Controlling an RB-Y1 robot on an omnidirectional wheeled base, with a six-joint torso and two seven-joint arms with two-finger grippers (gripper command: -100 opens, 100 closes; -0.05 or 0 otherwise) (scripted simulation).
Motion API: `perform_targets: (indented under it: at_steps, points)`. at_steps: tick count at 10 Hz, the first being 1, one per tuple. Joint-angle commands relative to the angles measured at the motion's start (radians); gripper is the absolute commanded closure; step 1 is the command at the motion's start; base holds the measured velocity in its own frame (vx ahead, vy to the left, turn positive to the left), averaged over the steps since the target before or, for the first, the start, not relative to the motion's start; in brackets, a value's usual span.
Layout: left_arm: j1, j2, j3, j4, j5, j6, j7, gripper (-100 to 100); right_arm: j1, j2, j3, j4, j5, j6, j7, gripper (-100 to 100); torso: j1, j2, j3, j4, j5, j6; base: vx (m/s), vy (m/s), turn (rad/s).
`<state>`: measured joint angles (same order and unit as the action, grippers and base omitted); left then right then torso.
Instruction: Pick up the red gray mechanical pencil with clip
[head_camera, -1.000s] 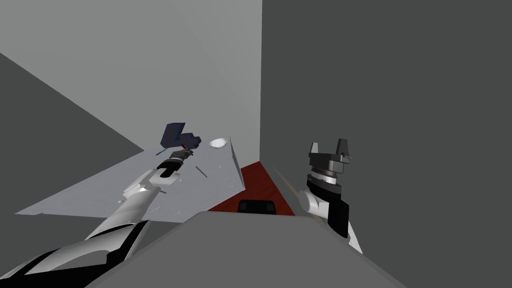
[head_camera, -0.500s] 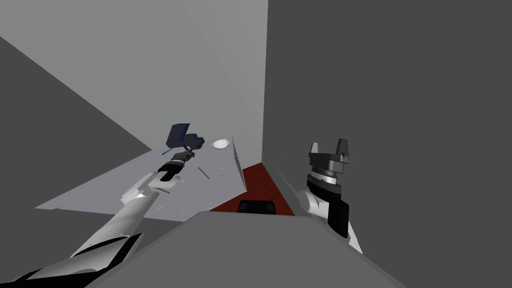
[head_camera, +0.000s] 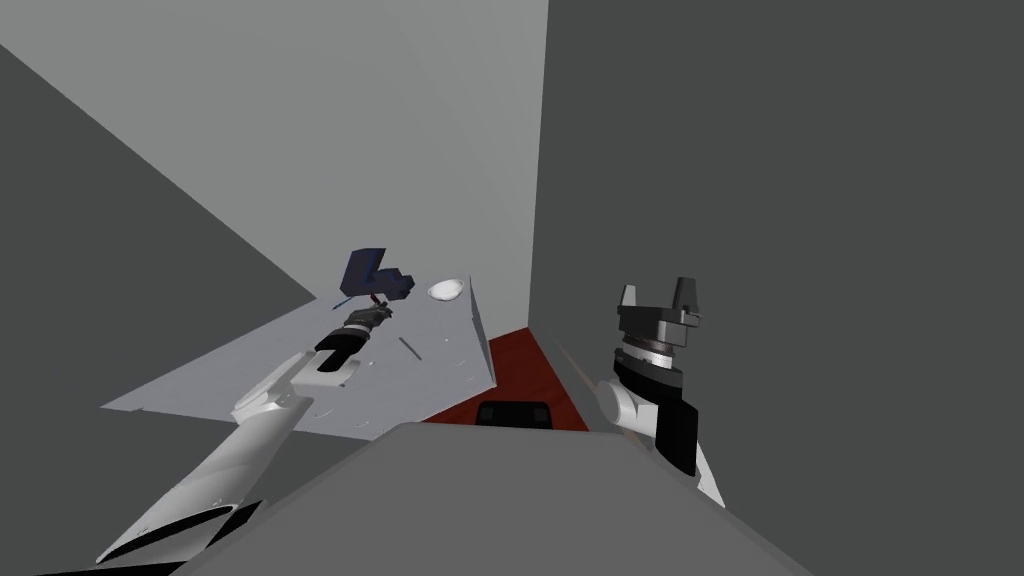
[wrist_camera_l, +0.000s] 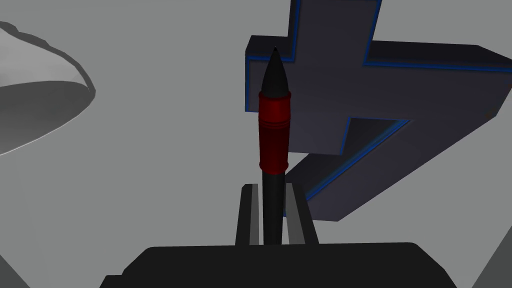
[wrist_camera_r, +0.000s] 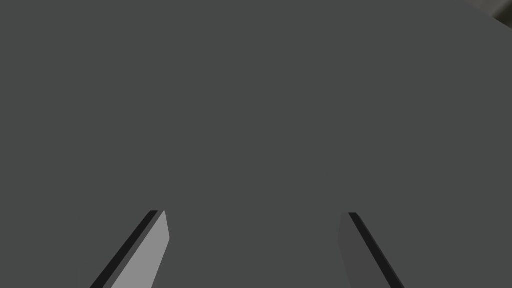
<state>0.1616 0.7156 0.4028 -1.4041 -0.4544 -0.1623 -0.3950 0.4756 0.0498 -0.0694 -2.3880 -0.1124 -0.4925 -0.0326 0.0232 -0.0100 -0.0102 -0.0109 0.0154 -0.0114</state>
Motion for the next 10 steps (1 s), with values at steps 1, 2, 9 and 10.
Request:
perform_targets:
  at_steps: [1, 2, 9, 10]
  points:
    - [0.034, 0.003, -0.002, -0.05, 0.003, 0.012, 0.009, 100, 0.0, 0.0, 0.0, 0.0, 0.0, 0.0, 0.0, 0, 0.0, 0.0, 0.0, 0.0, 0.0, 0.0, 0.062, 0.009, 0.009]
    - [0.034, 0.003, -0.002, -0.078, 0.003, 0.012, 0.009, 100, 0.0, 0.0, 0.0, 0.0, 0.0, 0.0, 0.0, 0, 0.0, 0.002, 0.001, 0.0, 0.0, 0.001, 0.01, 0.003, -0.018]
    - [0.165, -0.041, -0.011, -0.233, 0.002, 0.056, 0.042, 100, 0.0, 0.0, 0.0, 0.0, 0.0, 0.0, 0.0, 0, -0.001, 0.005, 0.003, 0.001, 0.002, 0.003, 0.049, 0.01, 0.067]
    - [0.19, -0.041, -0.011, -0.255, 0.002, 0.056, 0.042, 100, 0.0, 0.0, 0.0, 0.0, 0.0, 0.0, 0.0, 0, 0.001, 0.002, 0.001, 0.0, 0.003, 0.0, 0.119, 0.01, 0.151]
